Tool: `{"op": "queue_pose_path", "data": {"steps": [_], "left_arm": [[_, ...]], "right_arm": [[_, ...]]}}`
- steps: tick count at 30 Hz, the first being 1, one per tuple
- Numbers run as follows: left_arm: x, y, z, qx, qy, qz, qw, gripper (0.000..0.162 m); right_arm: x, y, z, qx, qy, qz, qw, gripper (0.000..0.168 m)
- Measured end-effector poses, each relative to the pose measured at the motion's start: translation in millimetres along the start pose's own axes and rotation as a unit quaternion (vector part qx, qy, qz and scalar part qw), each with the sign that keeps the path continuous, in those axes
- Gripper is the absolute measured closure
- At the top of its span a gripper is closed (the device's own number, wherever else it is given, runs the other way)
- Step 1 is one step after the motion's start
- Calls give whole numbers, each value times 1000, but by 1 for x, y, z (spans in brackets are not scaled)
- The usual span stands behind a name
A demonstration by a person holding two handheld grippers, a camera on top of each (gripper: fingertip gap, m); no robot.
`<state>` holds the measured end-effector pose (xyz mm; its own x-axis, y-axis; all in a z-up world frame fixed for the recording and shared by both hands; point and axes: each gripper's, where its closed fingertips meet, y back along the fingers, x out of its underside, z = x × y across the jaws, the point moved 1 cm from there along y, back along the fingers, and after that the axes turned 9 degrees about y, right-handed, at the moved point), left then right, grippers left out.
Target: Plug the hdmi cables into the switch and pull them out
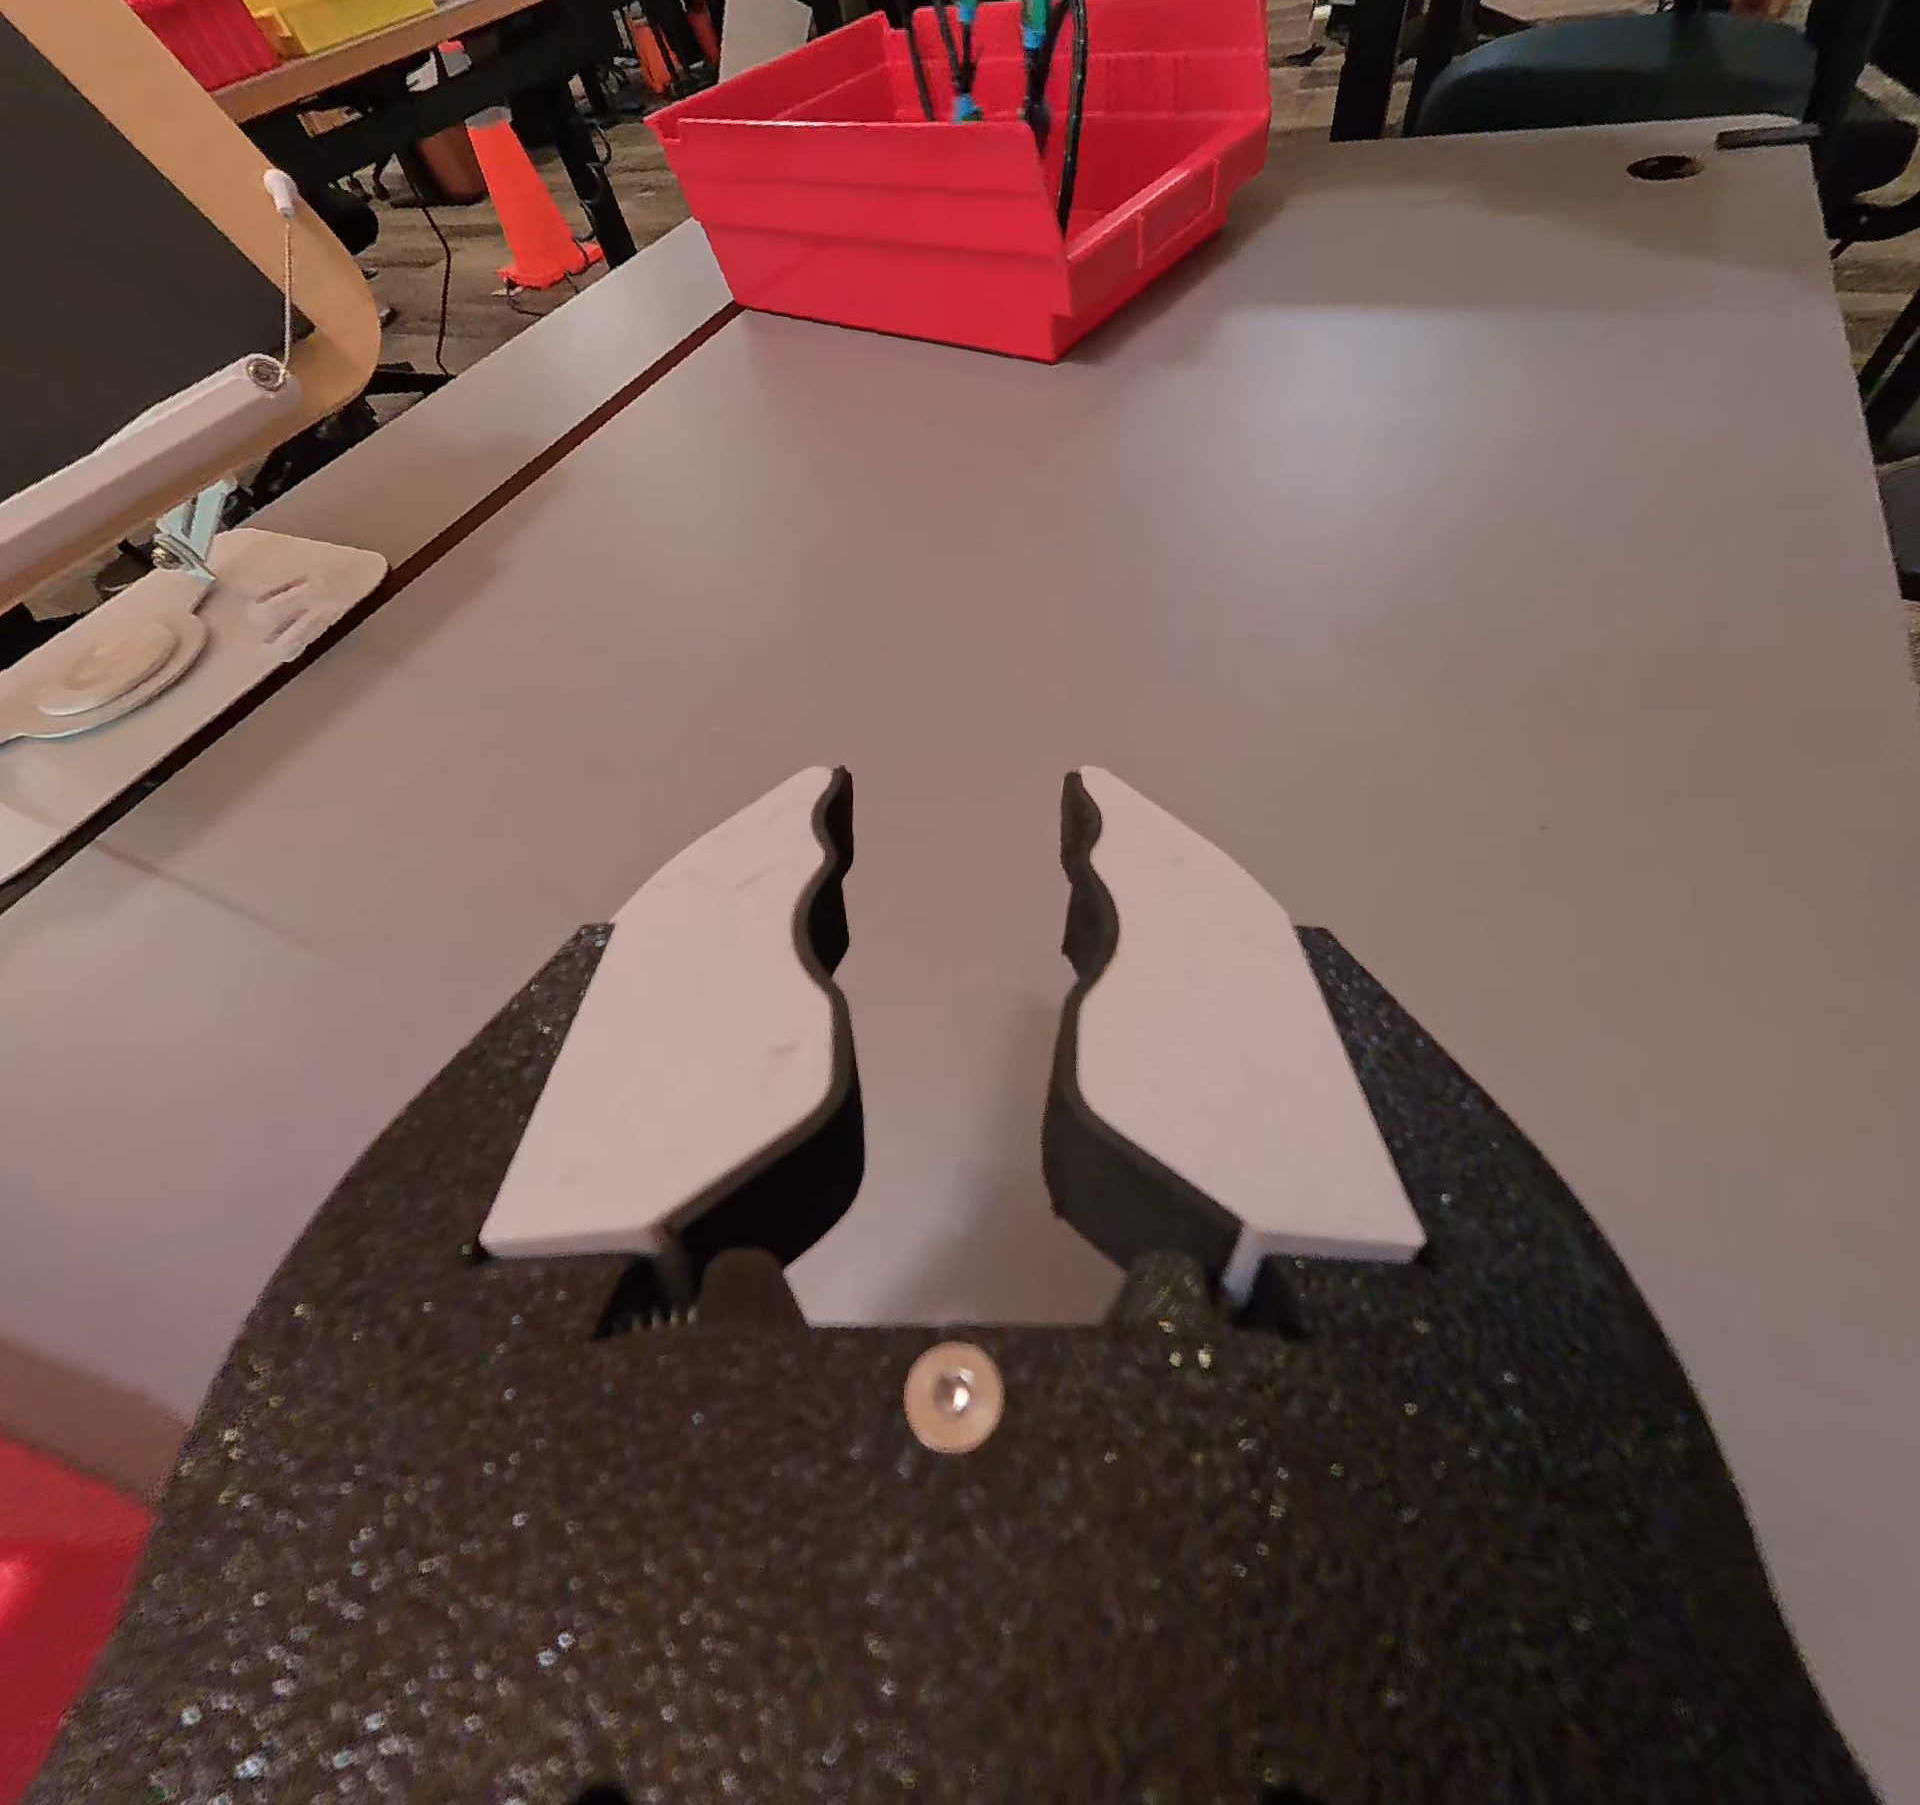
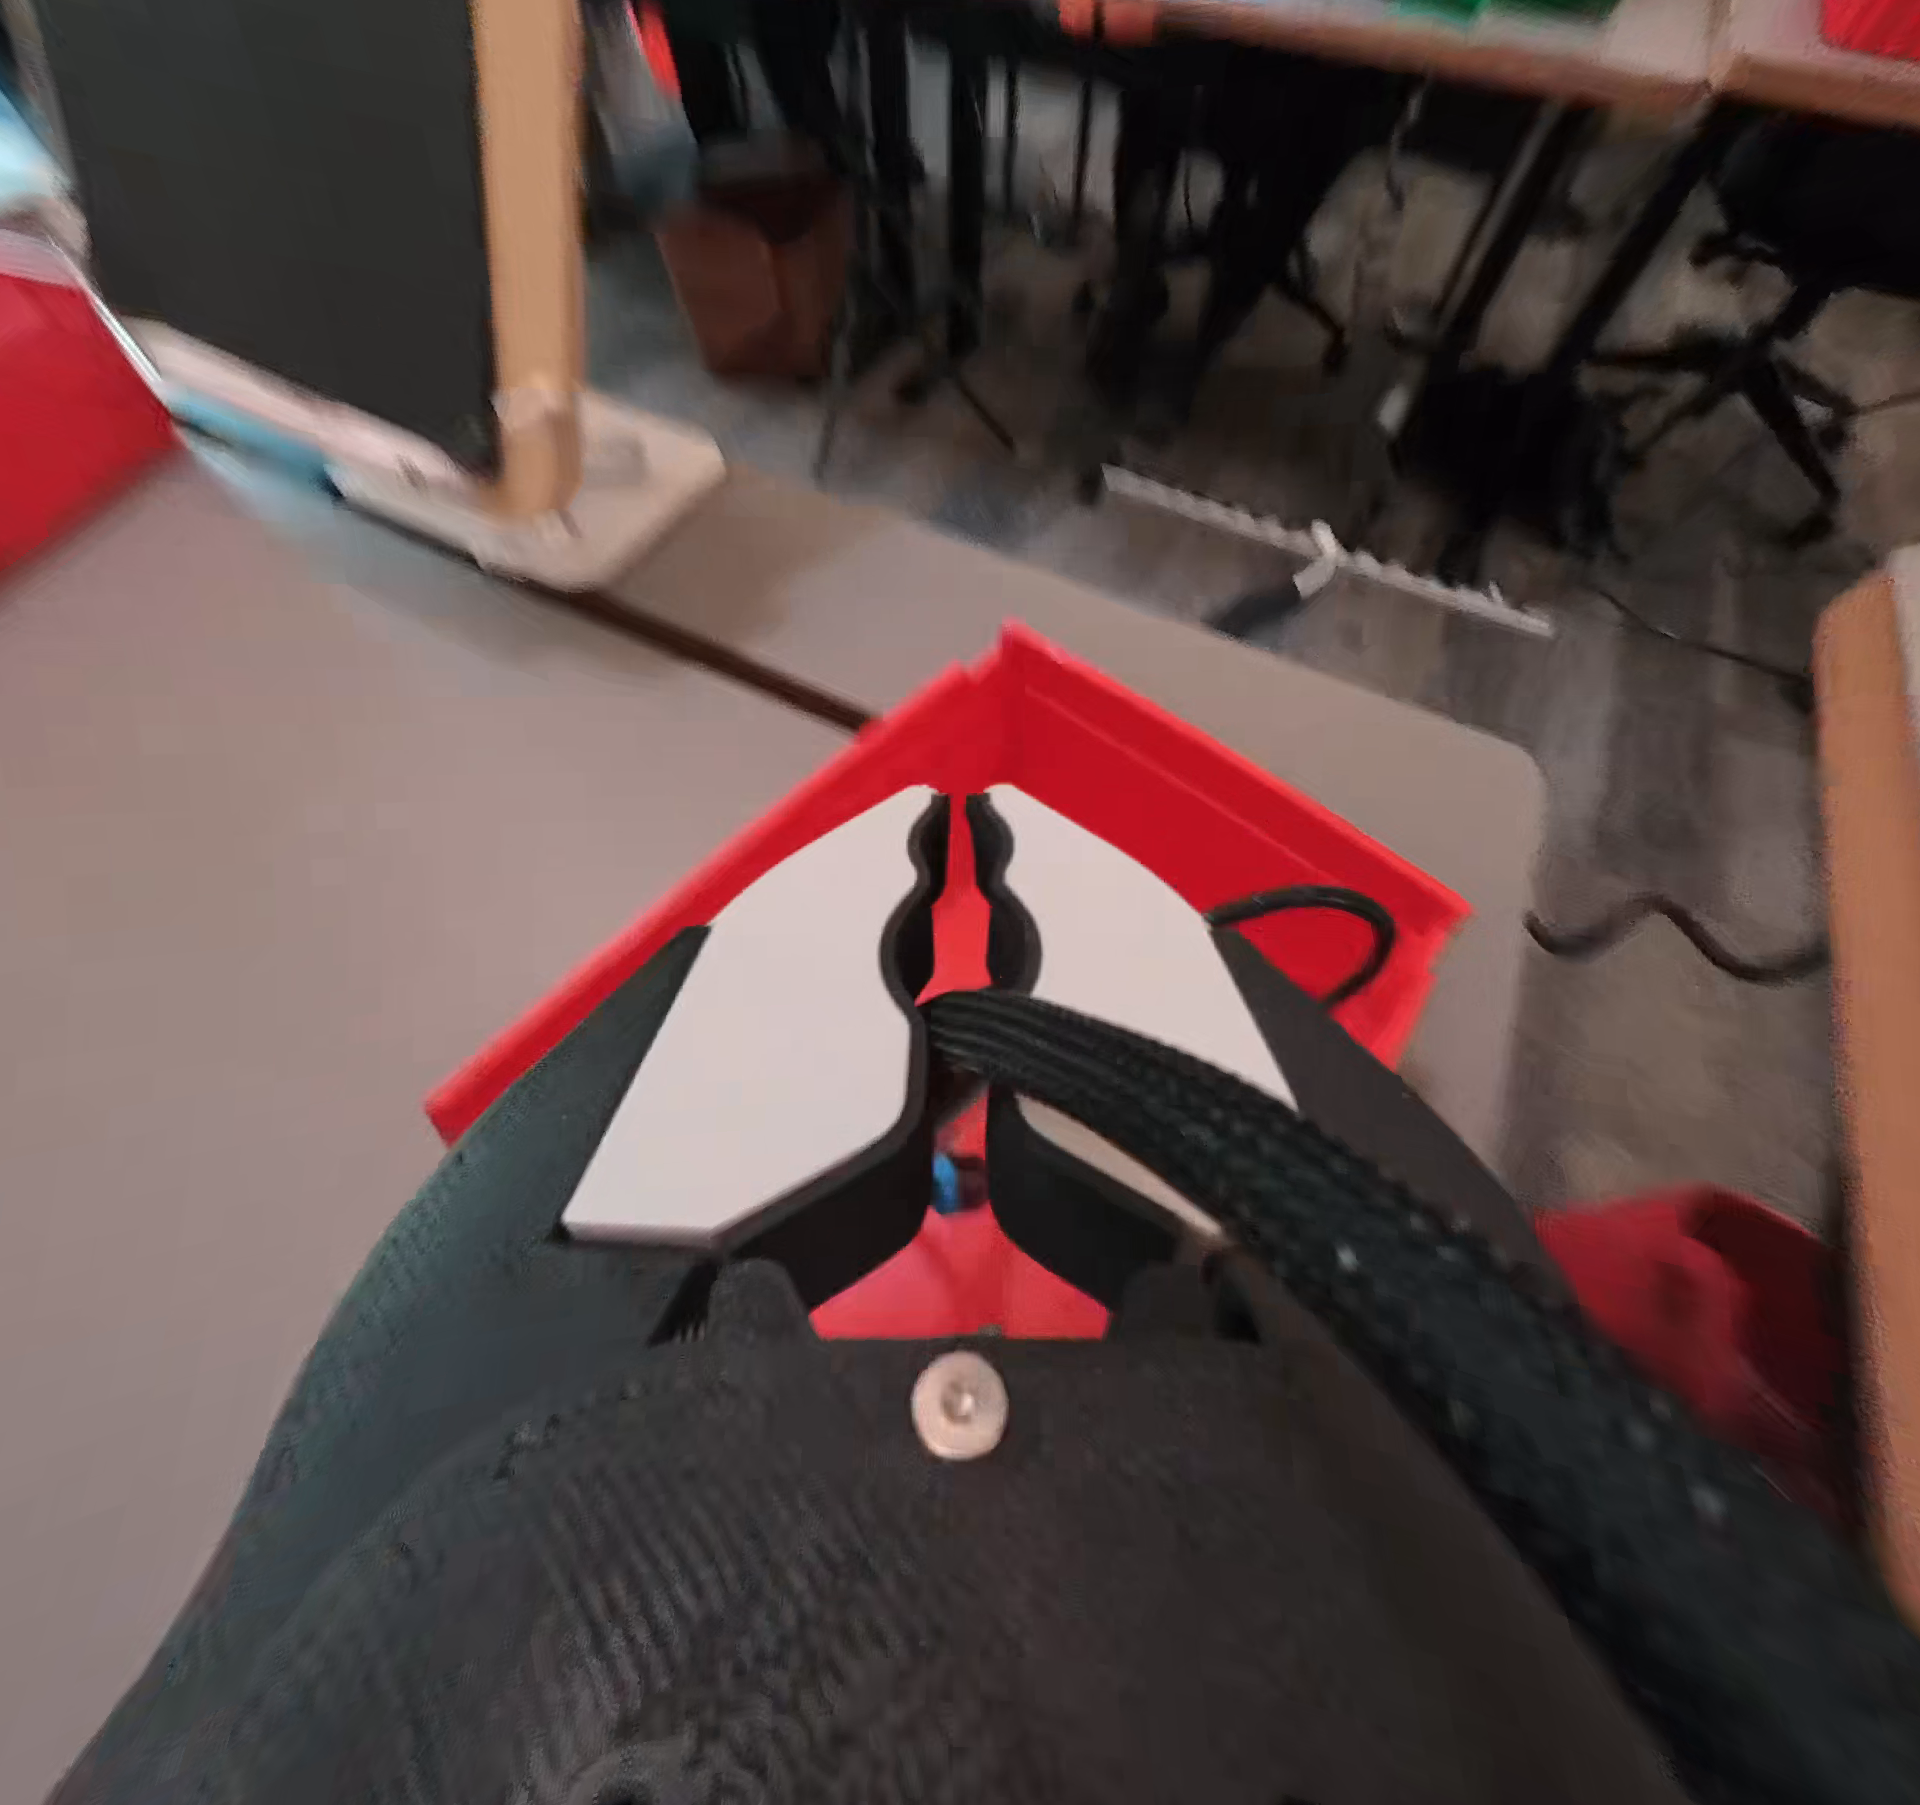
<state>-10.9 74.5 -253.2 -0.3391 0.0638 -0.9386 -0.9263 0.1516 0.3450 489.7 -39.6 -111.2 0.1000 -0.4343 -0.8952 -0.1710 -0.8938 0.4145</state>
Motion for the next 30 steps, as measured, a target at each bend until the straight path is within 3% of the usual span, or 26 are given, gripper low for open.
{"op": "queue_pose_path", "data": {"steps": [2, 4, 7, 9, 12, 14, 16, 18, 21, 23, 25, 27, 30], "left_arm": [[2, -1, -1, 2, 1, 3, 1000, 124], [3, -2, -1, 1, -2, 7, 1000, 124], [3, -4, -2, 5, 2, 6, 1000, 124], [4, -6, -2, 7, 7, 8, 1000, 124], [7, -8, -4, 10, 7, 17, 1000, 124], [10, -8, -5, 11, 2, 21, 1000, 124], [11, -10, -5, 17, 7, 20, 1000, 124], [12, -13, -5, 24, 21, 18, 999, 124], [16, -18, -6, 33, 31, 22, 999, 124], [19, -19, -7, 35, 26, 30, 999, 124], [23, -19, -7, 38, 26, 39, 998, 124], [24, -19, -7, 39, 30, 41, 998, 124], [23, -19, -8, 43, 34, 37, 998, 124]], "right_arm": [[-27, 6, 4, -25, -30, -135, 990, 165], [-45, 16, 17, -97, -56, -235, 966, 166], [-40, 9, 22, -192, -155, -257, 934, 163], [-11, -14, 4, -171, -267, -193, 929, 147], [48, -30, -19, -129, -424, -29, 896, 105], [80, -24, -20, -116, -452, 66, 882, 97], [75, -14, -14, -151, -449, 63, 878, 91], [87, -5, -15, -117, -421, 132, 890, 97], [96, 7, -16, -73, -353, 215, 908, 87], [109, 21, -19, -23, -276, 300, 913, 114], [119, 35, -12, -12, -193, 387, 902, 123], [124, 46, 7, -59, -156, 447, 879, 127], [134, 62, -3, -36, -62, 522, 850, 122]]}}
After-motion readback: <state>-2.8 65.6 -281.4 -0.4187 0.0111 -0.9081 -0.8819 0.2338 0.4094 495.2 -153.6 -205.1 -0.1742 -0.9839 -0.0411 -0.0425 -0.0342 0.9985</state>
